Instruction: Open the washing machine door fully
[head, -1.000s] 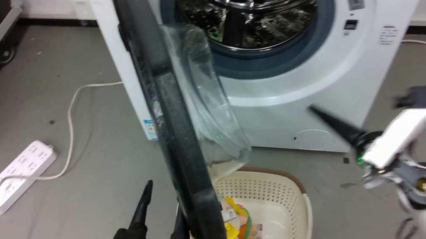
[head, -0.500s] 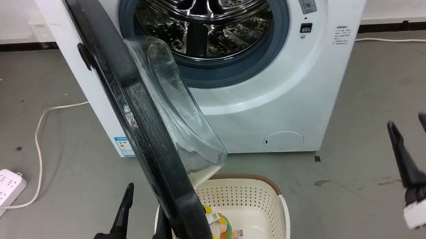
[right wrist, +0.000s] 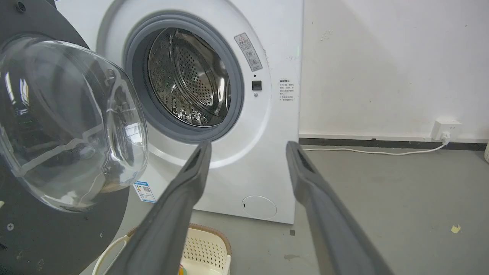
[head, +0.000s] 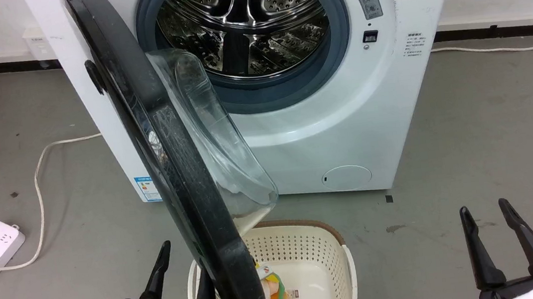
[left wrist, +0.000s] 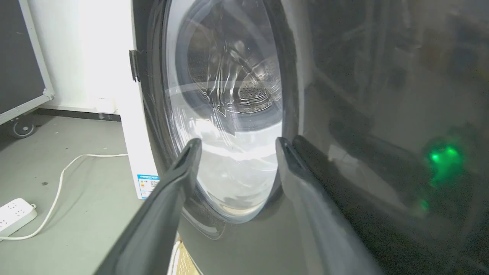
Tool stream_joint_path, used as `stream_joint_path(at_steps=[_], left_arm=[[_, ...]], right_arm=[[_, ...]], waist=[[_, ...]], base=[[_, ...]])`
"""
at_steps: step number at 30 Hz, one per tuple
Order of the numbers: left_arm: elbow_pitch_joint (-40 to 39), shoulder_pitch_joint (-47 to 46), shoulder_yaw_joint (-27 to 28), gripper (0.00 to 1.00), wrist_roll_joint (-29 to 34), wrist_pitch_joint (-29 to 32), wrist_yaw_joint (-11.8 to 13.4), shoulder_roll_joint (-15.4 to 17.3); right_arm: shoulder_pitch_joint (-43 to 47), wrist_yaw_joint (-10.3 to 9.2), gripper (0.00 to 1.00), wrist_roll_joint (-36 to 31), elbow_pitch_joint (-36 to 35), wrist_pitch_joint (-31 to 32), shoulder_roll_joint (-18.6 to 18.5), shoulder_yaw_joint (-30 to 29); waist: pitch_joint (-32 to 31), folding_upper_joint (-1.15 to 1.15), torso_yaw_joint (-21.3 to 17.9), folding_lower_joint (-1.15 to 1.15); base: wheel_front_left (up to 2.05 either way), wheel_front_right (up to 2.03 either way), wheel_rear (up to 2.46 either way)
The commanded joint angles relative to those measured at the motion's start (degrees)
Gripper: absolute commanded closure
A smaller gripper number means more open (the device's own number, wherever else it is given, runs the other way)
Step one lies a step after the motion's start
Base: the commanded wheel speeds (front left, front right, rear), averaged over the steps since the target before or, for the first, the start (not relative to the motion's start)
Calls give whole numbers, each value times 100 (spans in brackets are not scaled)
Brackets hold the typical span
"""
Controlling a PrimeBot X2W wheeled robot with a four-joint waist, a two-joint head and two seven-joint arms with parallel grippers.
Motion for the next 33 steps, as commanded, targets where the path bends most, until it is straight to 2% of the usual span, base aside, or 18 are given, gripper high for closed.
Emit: stream_joint_path(at_steps=[1, 7, 8, 9, 13, 17, 20, 26, 33], left_arm=[[14, 43, 1, 0, -21, -30, -38, 8], [27, 13, 72, 0, -52, -30, -16, 8], [2, 1, 91, 79, -75, -30, -2, 8], [-24, -7, 99, 100, -90, -30, 0, 8], [-231, -65, 213, 100, -146, -30, 28, 8], [-729, -173, 456, 100, -278, -30, 182, 8], [-1286, -335, 658, 100, -516, -30, 324, 8], [-2584, -819, 689, 100, -350, -30, 464, 8], [-3259, -876, 186, 100, -167, -16, 188, 20]], right_arm=[[78, 6, 0, -46, -35, -25, 16, 1], [117, 6, 0, -53, 0, -25, 61, 65], [113, 6, 0, -48, 4, -25, 73, 69], [110, 6, 0, -49, 12, -25, 85, 71], [88, 6, 0, -44, 42, -25, 128, 86], [57, 6, 0, -28, 56, -26, 150, 80], [50, 6, 0, -21, 61, -26, 156, 65], [70, 6, 0, -28, 81, -26, 163, 43], [58, 6, 0, 55, 116, -26, 170, 93]], waist=[[-4, 0, 5, 0], [-17, 0, 26, 0], [-18, 0, 28, 0], [-21, 0, 29, 0], [-38, 0, 31, 0], [-68, 0, 35, 0], [-91, 0, 48, 0], [-118, 0, 94, 0], [-121, 0, 132, 0]], base=[[0, 0, 0], [0, 0, 0], [0, 0, 0], [0, 0, 0], [0, 0, 0], [0, 0, 0], [0, 0, 0], [0, 0, 0], [0, 0, 0]])
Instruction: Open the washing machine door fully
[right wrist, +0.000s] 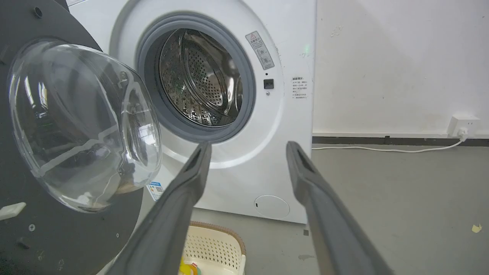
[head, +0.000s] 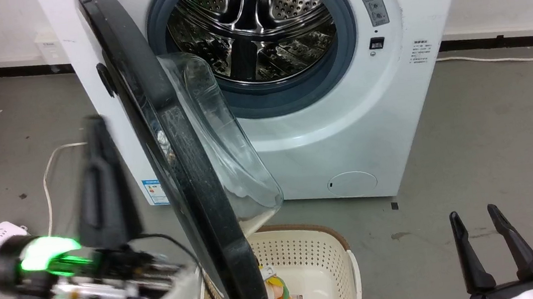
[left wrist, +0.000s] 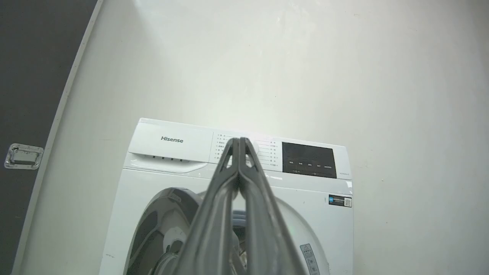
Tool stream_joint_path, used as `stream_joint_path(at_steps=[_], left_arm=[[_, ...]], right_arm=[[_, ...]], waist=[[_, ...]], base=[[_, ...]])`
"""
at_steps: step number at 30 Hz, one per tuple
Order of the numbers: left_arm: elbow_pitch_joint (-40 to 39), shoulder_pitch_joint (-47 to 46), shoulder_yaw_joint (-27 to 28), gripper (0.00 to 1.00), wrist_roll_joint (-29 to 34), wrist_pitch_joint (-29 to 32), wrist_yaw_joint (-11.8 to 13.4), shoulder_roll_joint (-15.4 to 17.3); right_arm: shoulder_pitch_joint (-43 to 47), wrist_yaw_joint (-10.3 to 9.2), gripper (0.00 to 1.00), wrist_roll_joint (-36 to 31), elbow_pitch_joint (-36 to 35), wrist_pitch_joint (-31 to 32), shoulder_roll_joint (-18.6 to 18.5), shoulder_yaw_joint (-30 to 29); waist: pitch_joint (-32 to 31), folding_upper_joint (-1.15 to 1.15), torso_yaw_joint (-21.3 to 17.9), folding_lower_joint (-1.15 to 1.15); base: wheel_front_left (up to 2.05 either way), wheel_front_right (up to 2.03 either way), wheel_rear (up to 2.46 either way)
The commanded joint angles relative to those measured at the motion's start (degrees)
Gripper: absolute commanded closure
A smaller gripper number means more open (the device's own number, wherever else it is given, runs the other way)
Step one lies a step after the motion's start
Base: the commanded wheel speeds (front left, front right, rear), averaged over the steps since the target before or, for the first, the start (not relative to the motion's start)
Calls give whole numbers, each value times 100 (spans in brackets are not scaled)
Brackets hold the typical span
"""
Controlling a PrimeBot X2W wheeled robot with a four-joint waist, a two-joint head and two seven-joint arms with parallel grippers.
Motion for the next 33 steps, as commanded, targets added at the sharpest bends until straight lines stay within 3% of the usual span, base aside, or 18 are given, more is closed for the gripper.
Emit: stream_joint_path(at_steps=[1, 5, 10, 17, 29, 33], left_arm=[[-22, 114, -119, 100, 28, 58, -70, 26], [-110, 334, -560, 100, -154, 531, -260, 59], [-11, 521, -1329, 100, -330, 1291, -511, 352], [708, 805, -2037, 100, -726, 2015, -588, 462], [1935, 865, -2024, 100, -531, 2079, -69, 348], [2032, 825, -2002, 100, -533, 2028, -53, 351]], right_arm=[[40, 6, 0, 35, 21, -25, 15, -10], [36, 6, 0, 57, 41, -25, 23, -51], [29, 6, 0, 73, 89, -25, 43, -117], [-57, 6, 0, 89, 139, -25, 66, -132], [-74, 6, 0, 146, 207, -25, 86, -61], [-52, 6, 0, 150, 225, -25, 82, -64]], waist=[[-2, 0, 15, 0], [9, 0, 64, 0], [26, 0, 181, 0], [62, 0, 284, 0], [161, 0, 656, 0], [151, 0, 864, 0]], base=[[0, 0, 0], [0, 0, 0], [0, 0, 0], [0, 0, 0], [0, 0, 0], [0, 0, 0]])
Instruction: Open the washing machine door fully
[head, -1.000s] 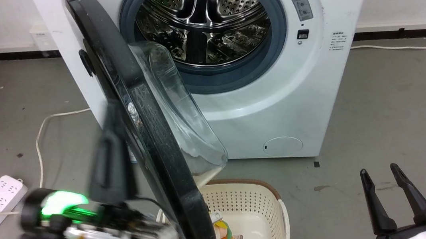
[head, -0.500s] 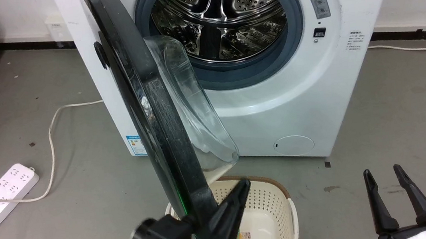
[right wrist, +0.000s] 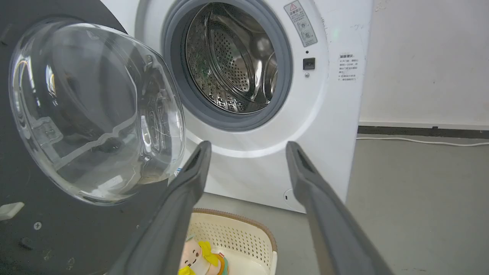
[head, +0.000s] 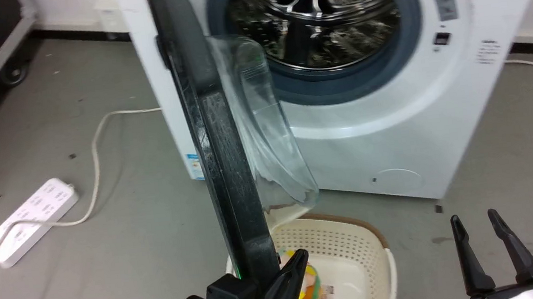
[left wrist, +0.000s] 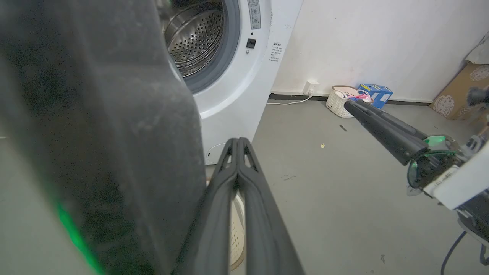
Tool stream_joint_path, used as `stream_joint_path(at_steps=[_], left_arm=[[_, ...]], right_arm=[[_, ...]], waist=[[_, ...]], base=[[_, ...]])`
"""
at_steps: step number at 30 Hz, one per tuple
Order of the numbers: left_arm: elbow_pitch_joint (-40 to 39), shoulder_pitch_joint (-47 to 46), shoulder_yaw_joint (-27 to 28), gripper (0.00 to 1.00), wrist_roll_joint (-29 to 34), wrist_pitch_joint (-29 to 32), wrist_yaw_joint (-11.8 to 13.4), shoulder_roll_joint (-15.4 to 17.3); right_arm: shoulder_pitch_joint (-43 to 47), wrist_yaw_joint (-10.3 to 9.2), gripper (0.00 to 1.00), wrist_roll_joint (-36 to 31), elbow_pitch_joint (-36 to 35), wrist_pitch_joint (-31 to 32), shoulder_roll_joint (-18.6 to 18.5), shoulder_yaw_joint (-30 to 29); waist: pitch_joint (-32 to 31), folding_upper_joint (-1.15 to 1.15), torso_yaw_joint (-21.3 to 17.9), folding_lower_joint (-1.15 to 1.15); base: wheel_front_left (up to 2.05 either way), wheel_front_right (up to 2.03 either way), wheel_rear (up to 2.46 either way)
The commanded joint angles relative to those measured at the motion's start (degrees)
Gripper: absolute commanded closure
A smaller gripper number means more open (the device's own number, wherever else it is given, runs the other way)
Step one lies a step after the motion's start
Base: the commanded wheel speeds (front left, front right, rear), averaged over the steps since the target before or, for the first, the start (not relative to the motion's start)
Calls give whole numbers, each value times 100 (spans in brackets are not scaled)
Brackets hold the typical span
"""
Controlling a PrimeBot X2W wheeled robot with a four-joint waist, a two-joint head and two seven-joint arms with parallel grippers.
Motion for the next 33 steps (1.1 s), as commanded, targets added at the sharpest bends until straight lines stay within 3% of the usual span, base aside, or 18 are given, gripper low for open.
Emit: stream_joint_path(at_steps=[1, 13, 18, 25, 33], left_arm=[[80, -21, 97, 100, 1, -47, 61, 34], [93, 34, 311, 100, -78, -161, 164, 187], [40, 31, 707, 100, -173, -279, 384, 276], [140, -135, 1303, 100, -334, -460, 581, 473], [492, -646, 1954, 100, -578, -610, 600, 805]], right_arm=[[0, 6, 0, 51, 38, -25, 15, 11], [78, 6, 0, 25, 161, -25, -52, 157], [73, 6, 0, 38, 227, -25, -90, 264], [-46, 6, 0, 20, 255, -25, -196, 457], [-266, 6, 0, -3, 252, -25, -478, 563]], waist=[[-34, 0, 244, 0], [-165, 0, 1328, 0], [-135, 0, 1677, 0], [111, 0, 1792, 0], [729, 0, 1563, 0]], base=[[0, 0, 0], [0, 0, 0], [0, 0, 0], [0, 0, 0], [0, 0, 0]])
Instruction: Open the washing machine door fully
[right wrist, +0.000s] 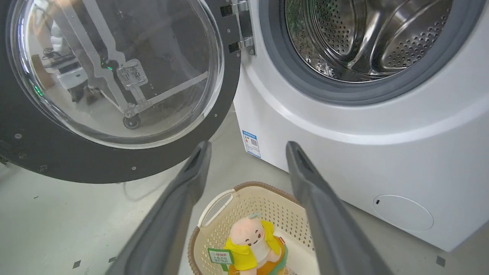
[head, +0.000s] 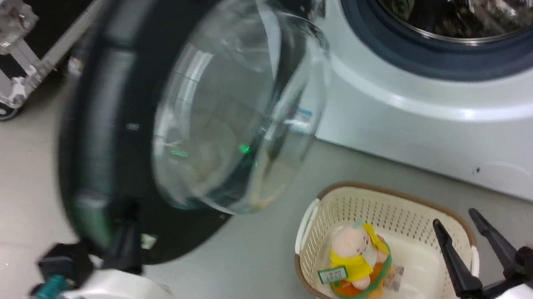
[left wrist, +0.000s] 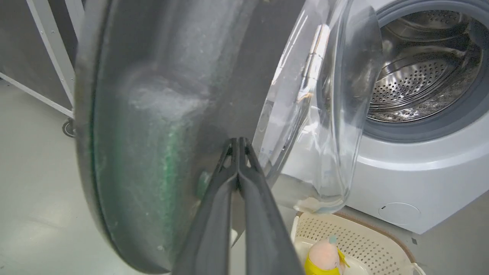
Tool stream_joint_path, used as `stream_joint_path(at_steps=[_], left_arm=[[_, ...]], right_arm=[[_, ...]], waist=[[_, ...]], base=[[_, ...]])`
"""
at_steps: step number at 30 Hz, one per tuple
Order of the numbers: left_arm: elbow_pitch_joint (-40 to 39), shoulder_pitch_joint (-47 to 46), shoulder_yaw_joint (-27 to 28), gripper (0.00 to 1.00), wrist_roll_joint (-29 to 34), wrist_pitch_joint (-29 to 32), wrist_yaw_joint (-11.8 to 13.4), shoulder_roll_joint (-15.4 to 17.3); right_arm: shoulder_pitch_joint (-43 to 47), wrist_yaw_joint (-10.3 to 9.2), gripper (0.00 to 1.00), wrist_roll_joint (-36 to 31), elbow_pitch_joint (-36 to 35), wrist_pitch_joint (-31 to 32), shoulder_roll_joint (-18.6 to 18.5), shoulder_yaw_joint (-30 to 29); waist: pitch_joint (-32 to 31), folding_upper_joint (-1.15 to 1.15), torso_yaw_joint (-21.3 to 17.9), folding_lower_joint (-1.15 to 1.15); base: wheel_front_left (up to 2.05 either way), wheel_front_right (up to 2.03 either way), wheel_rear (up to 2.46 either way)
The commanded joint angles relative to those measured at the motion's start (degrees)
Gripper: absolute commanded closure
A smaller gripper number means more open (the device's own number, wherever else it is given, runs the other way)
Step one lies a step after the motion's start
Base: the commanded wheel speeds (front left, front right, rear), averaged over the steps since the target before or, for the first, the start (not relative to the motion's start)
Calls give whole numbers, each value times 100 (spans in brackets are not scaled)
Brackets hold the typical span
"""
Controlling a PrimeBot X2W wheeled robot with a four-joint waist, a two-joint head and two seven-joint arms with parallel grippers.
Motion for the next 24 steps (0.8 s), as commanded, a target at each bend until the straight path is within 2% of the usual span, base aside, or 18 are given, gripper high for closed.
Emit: stream_joint_path(at_steps=[1, 6, 13, 24], left_arm=[[72, -148, 102, 100, -37, -30, 20, 71], [653, -568, 486, 100, -186, -108, -45, 378], [1763, -1233, 1065, 100, -350, -519, -54, 794], [2995, -1979, 1369, 100, -557, -1093, -262, 1044]], right_arm=[[-104, 6, 0, -23, -3, -25, -66, 14], [-235, 6, 0, -30, -18, -25, -198, 11], [-411, 6, 0, -38, -9, -25, -311, 20], [-477, 6, 0, -49, 4, -14, -378, -13]], waist=[[240, 0, -147, 0], [598, 0, -309, 0], [948, 0, -480, 0], [1063, 0, -567, 0]], base=[[0, 0, 0], [0, 0, 0], [0, 0, 0], [0, 0, 0]])
